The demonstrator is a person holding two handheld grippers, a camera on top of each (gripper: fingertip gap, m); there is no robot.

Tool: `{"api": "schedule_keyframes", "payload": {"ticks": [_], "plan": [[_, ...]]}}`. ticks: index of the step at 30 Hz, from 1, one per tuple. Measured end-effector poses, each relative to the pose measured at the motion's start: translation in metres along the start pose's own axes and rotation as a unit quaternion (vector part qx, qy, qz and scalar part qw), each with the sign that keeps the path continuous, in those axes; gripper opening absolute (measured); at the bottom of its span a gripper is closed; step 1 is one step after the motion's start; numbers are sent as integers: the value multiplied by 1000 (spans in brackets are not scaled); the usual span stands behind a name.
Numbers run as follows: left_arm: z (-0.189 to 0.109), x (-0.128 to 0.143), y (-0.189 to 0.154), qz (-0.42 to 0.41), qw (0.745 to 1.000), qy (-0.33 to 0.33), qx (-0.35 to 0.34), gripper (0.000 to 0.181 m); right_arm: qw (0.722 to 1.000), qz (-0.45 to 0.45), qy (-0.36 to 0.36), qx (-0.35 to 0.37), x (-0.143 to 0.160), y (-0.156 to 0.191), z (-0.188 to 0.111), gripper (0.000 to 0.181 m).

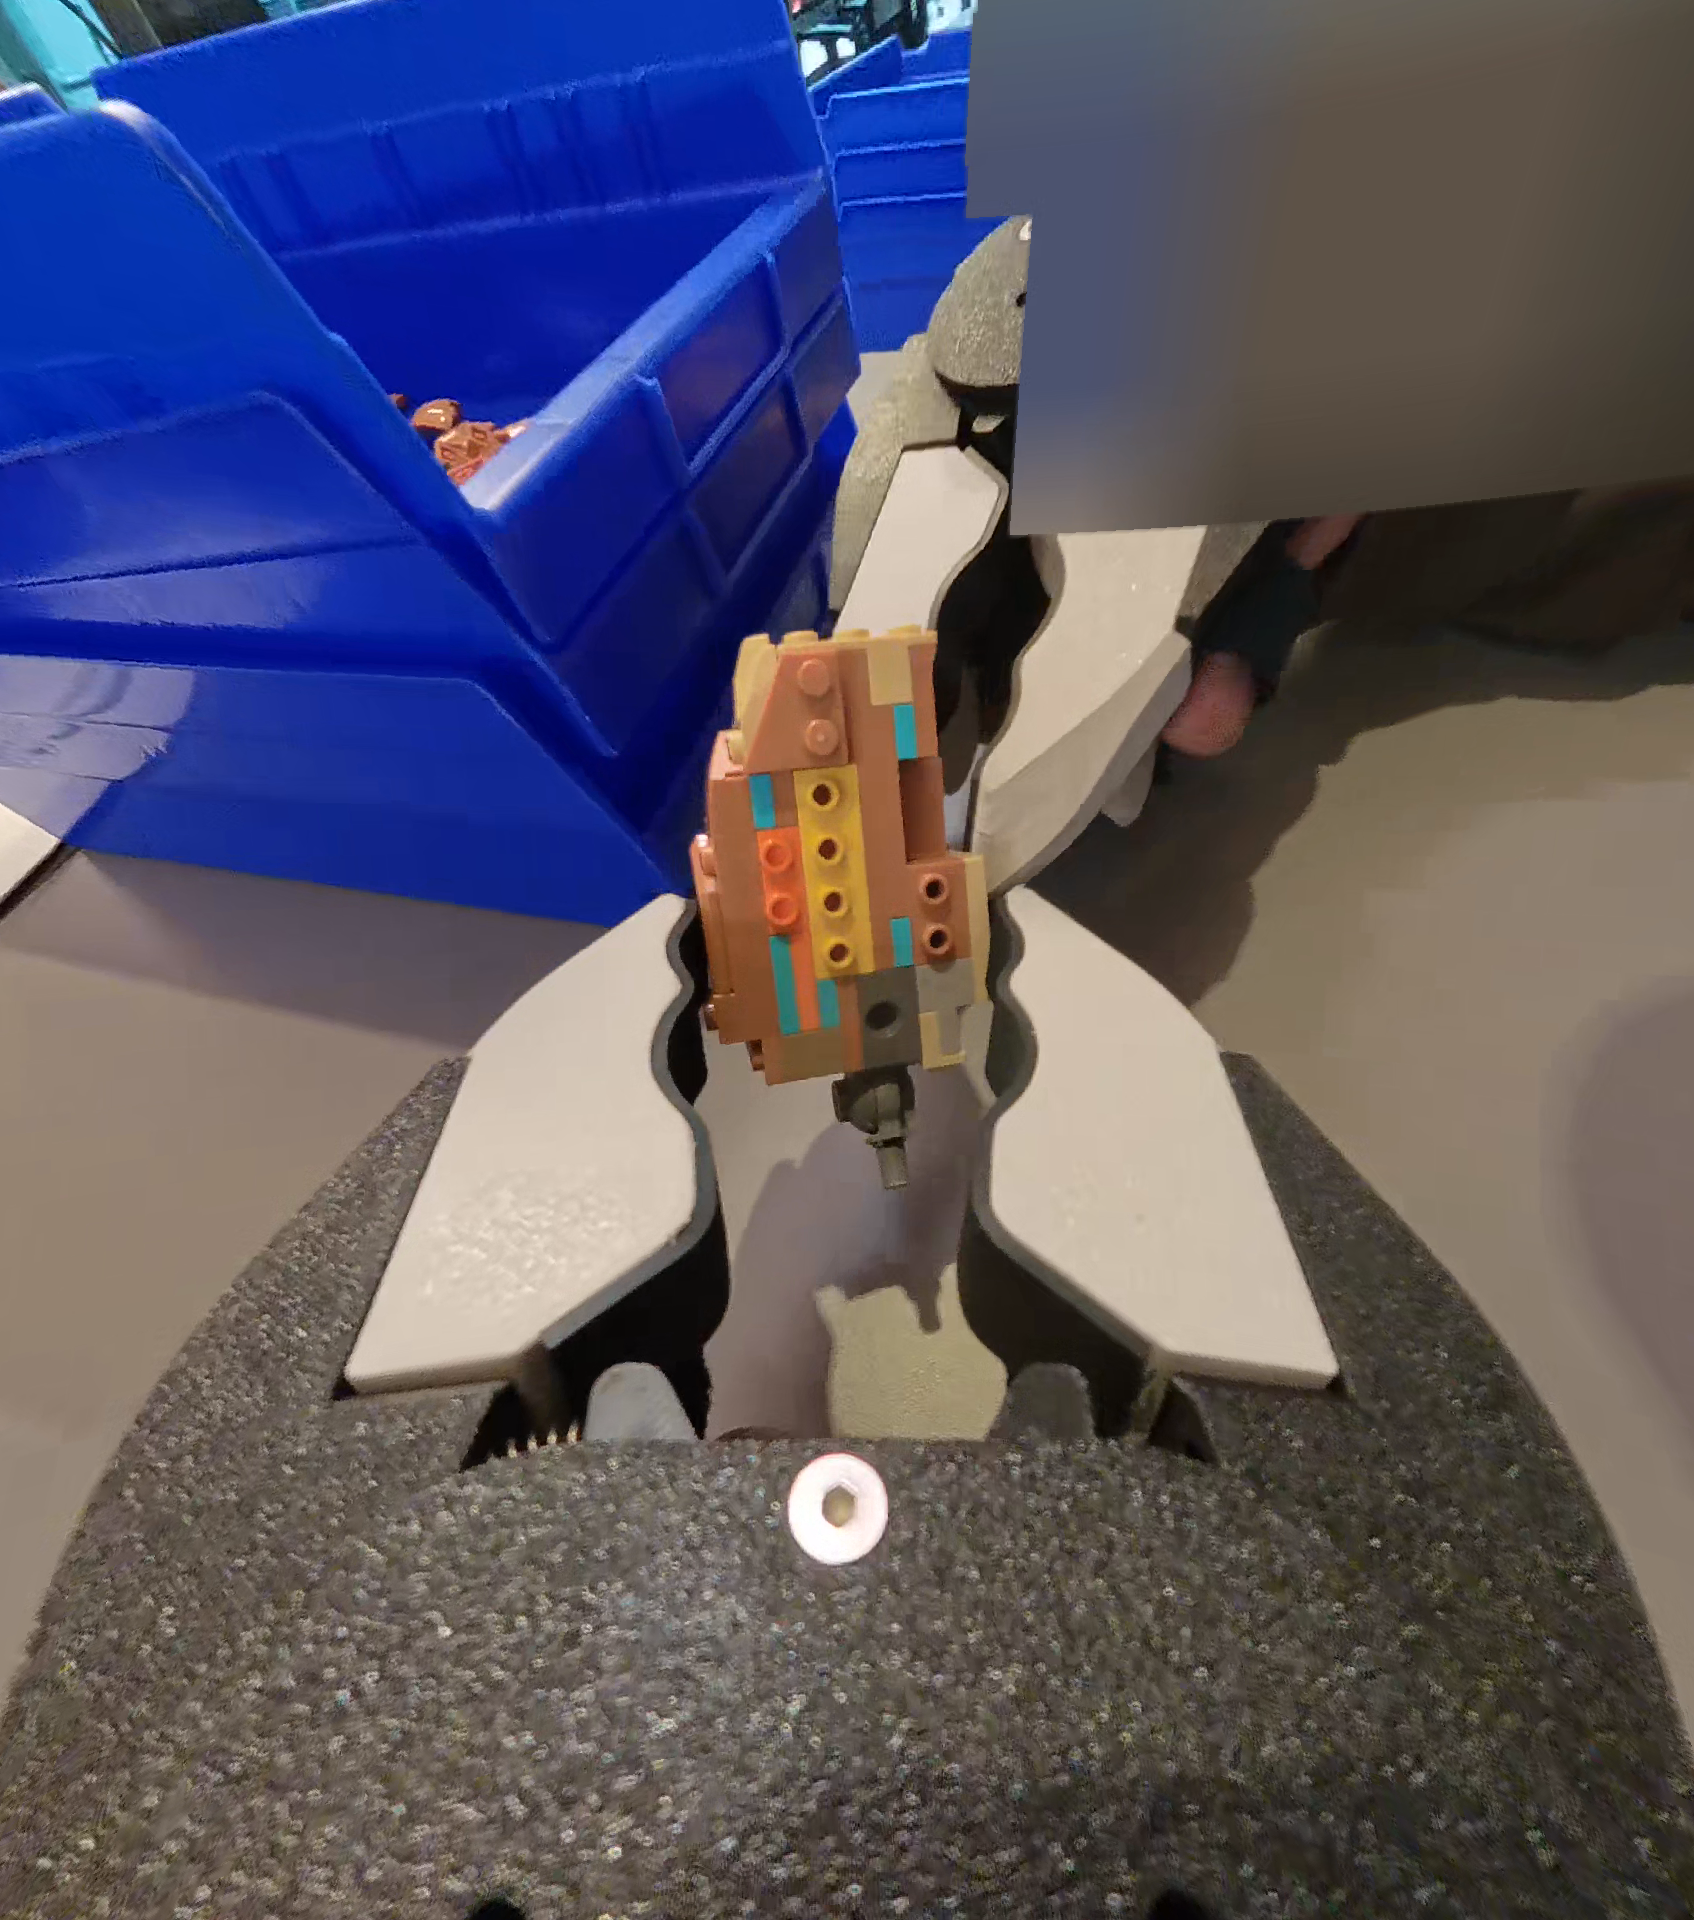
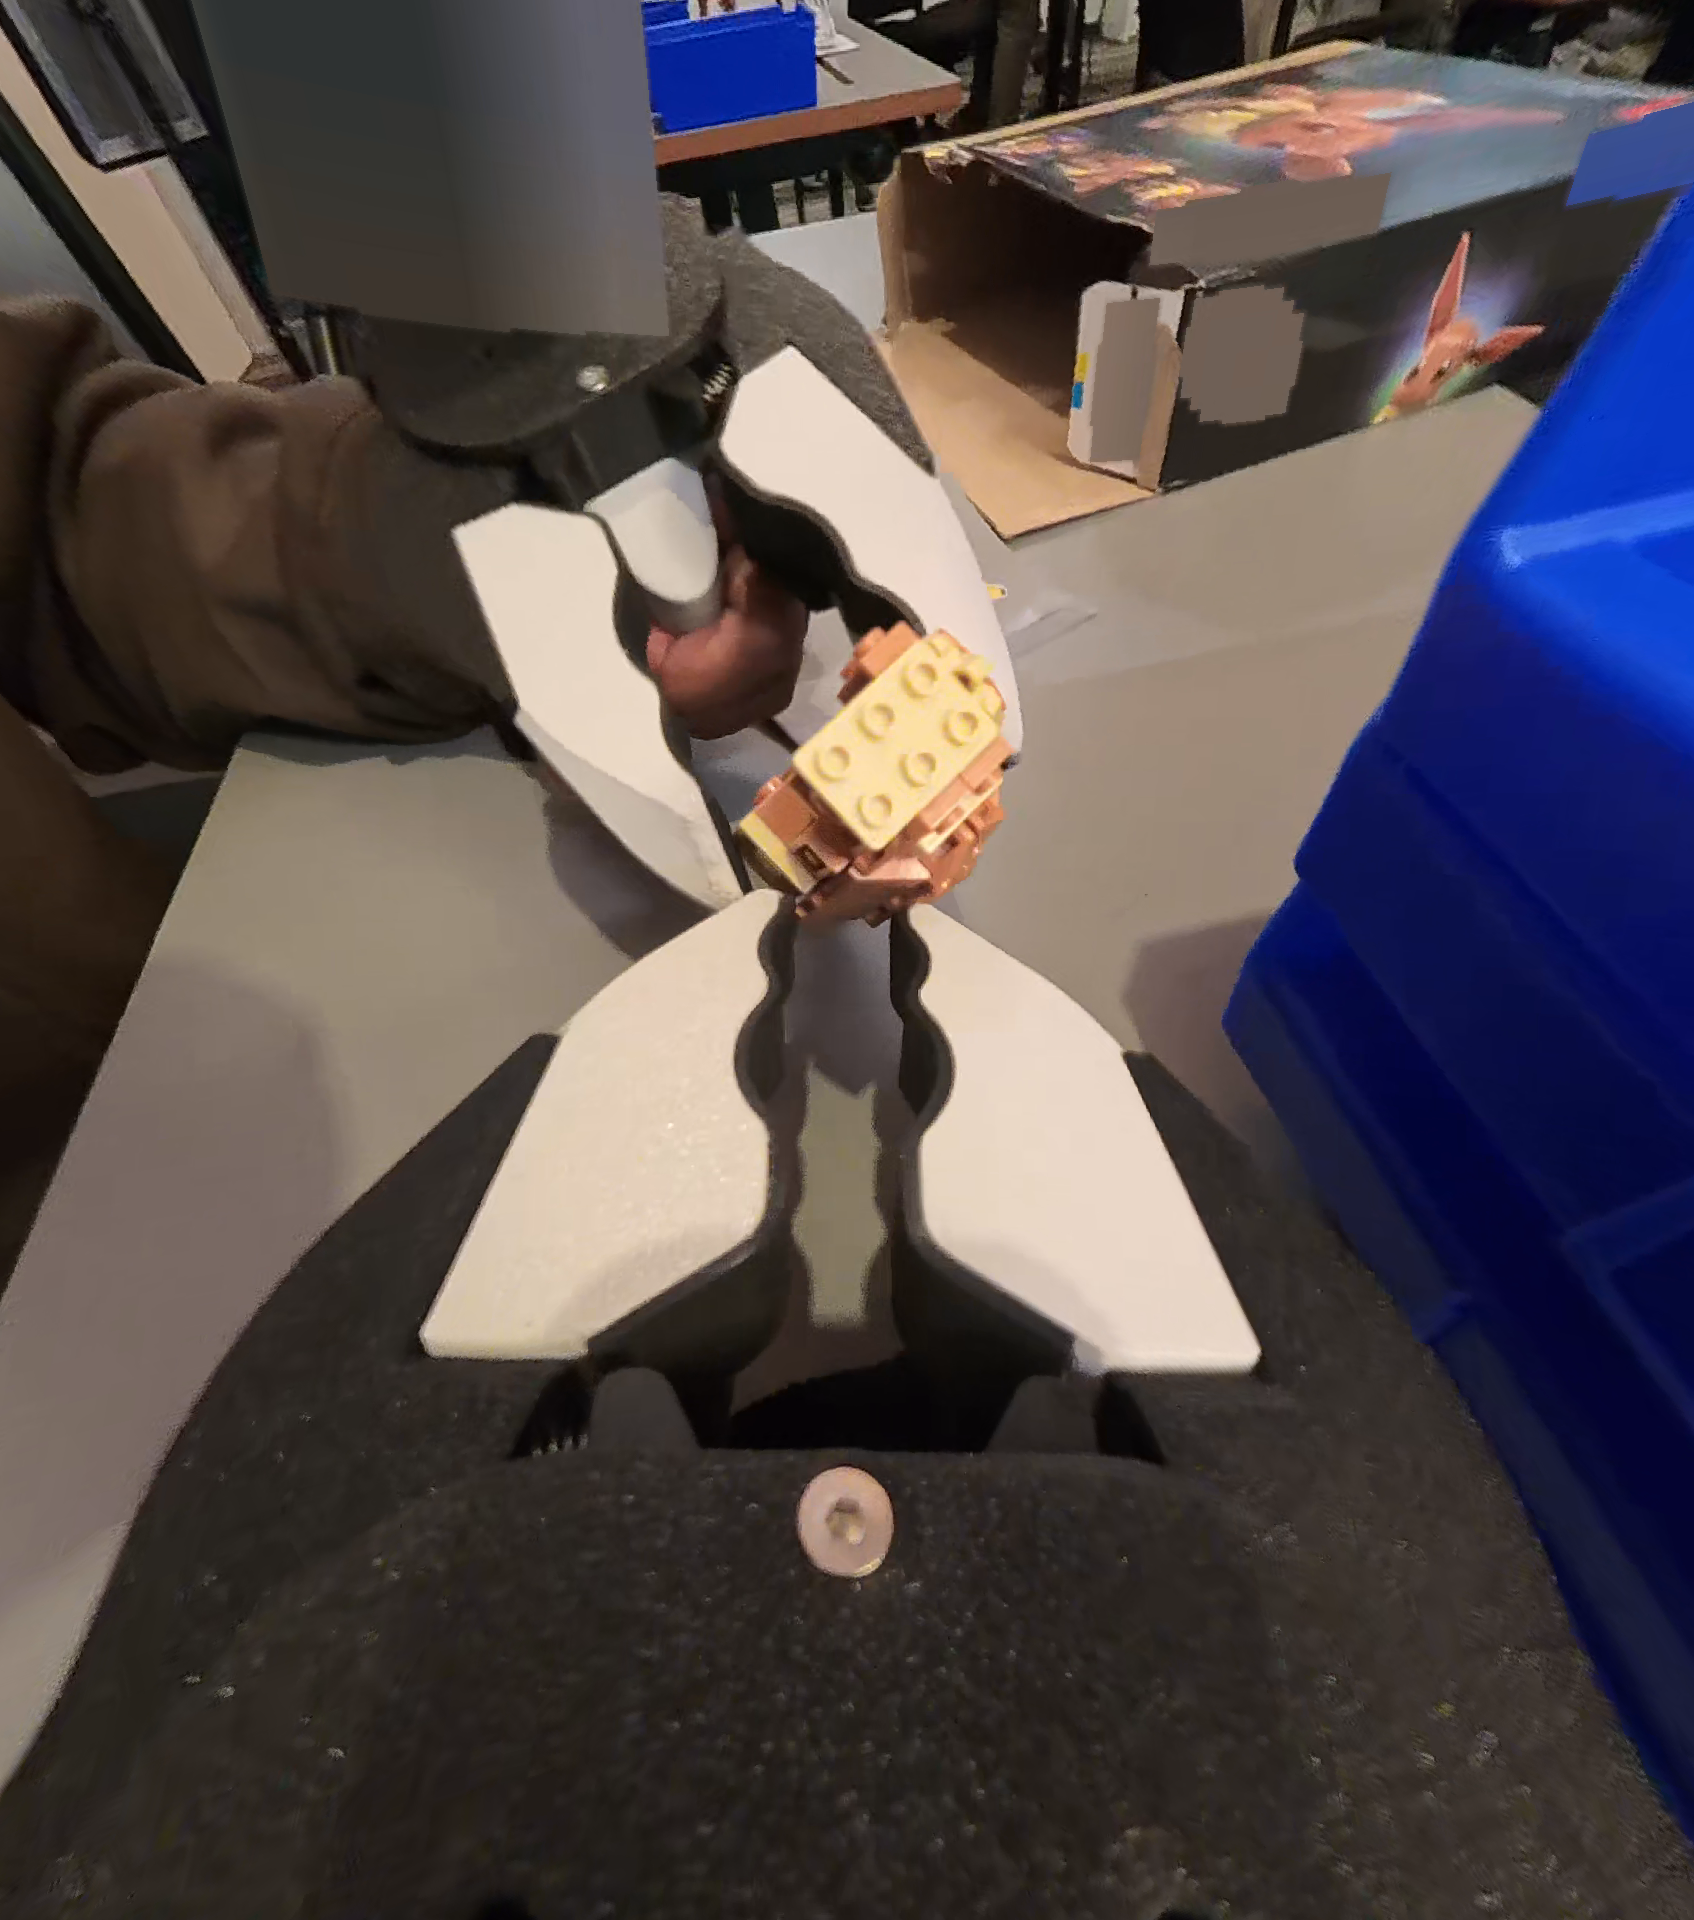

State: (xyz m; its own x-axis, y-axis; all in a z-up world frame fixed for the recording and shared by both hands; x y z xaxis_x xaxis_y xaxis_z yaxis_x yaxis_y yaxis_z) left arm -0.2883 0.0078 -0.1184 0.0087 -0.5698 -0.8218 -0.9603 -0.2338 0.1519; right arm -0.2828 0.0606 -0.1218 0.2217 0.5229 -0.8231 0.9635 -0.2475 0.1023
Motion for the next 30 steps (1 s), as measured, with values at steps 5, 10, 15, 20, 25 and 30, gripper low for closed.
{"api": "schedule_keyframes", "payload": {"ticks": [5, 10, 15, 20, 25, 30], "plan": [[0, 1, -3, -22, 999, -2, 40, 52, 999, -29, 11, -7, 2, 4, -1, 16], [1, 1, -3, -103, 988, -16, 110, 52, 999, -46, 26, 3, 5, 4, 0, 0], [-2, -4, 6, -198, 964, -67, 166, 52, 999, -32, 18, 20, 3, -1, -2, 4], [-9, -7, 14, -299, 914, -120, 246, 52, 998, -37, -6, 39, -5, -2, -5, 13], [-9, -10, 10, -334, 881, -139, 305, 52, 999, -5, -45, 12, -13, -1, -10, 21], [-13, -14, 13, -358, 858, -169, 327, 52, 999, 5, -50, 2, -14, 1, -7, 26]]}}
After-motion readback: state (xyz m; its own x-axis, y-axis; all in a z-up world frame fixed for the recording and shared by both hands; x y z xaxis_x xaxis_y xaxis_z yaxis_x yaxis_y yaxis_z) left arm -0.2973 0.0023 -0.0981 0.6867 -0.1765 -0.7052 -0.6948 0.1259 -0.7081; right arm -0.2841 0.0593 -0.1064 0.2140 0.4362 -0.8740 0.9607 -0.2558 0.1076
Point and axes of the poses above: each gripper's, where its closed fingertips meet, z out along the fingers, x out of its underside, y = z × x across the jaws, the point moved 3 cm from there along -z, back along the fingers, and after that the axes turned 13 degrees about y, right-handed, at the moved point
